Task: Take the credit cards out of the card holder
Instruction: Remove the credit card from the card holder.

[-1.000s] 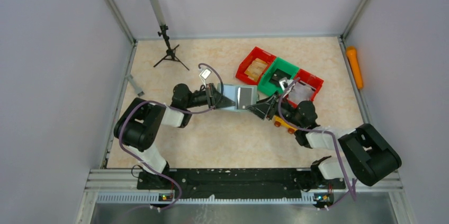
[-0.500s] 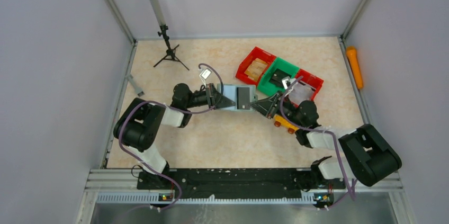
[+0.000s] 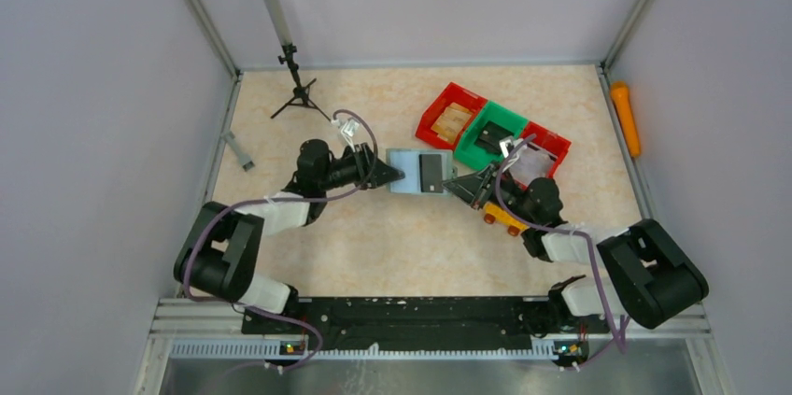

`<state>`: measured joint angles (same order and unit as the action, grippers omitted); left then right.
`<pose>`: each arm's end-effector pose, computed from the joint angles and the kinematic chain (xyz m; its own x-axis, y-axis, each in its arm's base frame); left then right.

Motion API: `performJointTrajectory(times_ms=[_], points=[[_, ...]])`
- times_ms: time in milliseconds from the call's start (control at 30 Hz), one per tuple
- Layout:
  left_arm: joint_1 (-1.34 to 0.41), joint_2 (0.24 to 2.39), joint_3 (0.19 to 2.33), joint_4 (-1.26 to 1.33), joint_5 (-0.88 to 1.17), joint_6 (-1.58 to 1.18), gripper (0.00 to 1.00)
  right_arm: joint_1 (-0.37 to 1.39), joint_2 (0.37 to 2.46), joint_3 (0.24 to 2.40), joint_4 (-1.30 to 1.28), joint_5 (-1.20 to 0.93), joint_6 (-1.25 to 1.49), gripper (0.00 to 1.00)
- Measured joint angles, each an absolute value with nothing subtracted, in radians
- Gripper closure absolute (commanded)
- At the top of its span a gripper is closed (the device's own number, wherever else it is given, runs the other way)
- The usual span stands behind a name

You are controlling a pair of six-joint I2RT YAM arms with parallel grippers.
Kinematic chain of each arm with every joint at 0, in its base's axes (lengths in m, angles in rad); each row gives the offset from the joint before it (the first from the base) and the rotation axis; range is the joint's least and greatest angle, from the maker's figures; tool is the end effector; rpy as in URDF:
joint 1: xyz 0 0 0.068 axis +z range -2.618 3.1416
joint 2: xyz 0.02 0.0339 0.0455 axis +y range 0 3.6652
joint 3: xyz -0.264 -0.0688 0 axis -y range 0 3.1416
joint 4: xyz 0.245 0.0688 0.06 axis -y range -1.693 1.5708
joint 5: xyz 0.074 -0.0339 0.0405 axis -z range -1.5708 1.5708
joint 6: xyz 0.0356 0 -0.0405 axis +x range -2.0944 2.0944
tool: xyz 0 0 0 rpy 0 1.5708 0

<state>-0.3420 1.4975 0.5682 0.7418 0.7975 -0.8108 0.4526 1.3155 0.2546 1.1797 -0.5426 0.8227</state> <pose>0.2670 -0.1221 0.1980 -0.7709 -0.2630 -0.5802 0.4904 0.3362 -0.8040 0.1979 0.1167 0.1968 -0.5400 0.4354 -0.7203 -0.6465 0.3334 0.6862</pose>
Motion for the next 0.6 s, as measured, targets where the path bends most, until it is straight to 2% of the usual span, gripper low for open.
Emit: performJointTrajectory(times_ms=[167,267,367,433,600], points=[[-0.342,1.377,0.569,0.518,0.636,-0.686,0.44,0.448,1.321,0.255,1.163,-0.533,0.823,1.0],[-0.342,1.306,0.562,0.463,0.579,-0.645,0.49,0.447,1.333,0.255,1.159,-0.529,0.823,1.0],[-0.347,1.229,0.538,0.467,0.562,-0.62,0.5,0.445,1.355,0.255,1.159,-0.526,0.825,1.0],[-0.359,1.193,0.522,0.487,0.569,-0.612,0.44,0.443,1.375,0.255,1.16,-0.526,0.832,1.0],[-0.379,1.213,0.506,0.601,0.667,-0.63,0.51,0.442,1.406,0.256,1.168,-0.538,0.849,1.0]])
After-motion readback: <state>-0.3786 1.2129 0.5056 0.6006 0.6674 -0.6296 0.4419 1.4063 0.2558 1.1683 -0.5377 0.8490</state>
